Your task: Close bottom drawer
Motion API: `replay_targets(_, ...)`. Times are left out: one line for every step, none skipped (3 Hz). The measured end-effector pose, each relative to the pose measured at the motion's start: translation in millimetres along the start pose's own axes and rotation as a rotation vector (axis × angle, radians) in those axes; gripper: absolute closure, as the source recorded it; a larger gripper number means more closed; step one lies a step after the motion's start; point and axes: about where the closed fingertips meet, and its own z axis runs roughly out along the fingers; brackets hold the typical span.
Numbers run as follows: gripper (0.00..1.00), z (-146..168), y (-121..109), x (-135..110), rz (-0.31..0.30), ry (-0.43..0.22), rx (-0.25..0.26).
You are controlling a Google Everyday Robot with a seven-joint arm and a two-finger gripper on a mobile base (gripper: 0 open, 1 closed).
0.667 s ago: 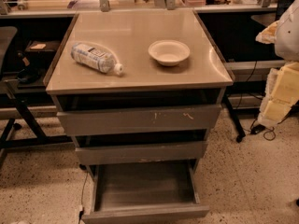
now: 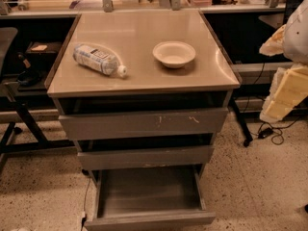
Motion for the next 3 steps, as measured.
replay_targets(0.41,0.0,0.0,0.0,0.000,0.000,0.000)
replay_targets(0.64,0.0,0.0,0.0,0.000,0.000,0.000)
replay_targets(0.88,0.0,0.0,0.0,0.000,0.000,0.000)
